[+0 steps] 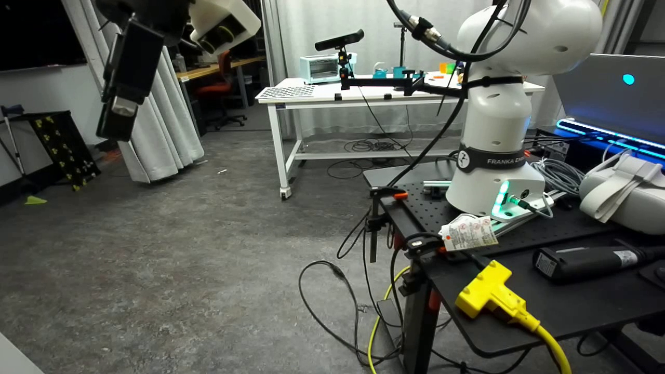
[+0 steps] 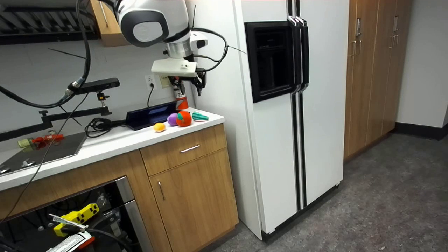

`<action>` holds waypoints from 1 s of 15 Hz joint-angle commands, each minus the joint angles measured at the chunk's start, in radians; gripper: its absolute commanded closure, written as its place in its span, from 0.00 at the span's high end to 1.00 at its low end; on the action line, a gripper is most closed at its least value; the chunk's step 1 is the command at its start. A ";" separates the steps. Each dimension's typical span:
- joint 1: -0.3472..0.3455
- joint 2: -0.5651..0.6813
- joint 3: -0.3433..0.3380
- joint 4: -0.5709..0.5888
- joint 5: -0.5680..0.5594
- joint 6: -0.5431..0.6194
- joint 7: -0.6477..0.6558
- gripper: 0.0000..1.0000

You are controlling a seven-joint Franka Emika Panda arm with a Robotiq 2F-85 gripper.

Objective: Push the drawer closed

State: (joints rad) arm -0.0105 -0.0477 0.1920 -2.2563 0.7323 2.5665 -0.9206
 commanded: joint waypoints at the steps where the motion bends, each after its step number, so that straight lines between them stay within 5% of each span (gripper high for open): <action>1: 0.053 -0.062 -0.061 -0.046 0.039 -0.020 -0.053 0.99; 15: 0.092 -0.048 -0.106 -0.041 0.057 -0.008 -0.048 1.00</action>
State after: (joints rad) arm 0.0604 -0.0954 0.1073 -2.2980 0.7954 2.5584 -0.9743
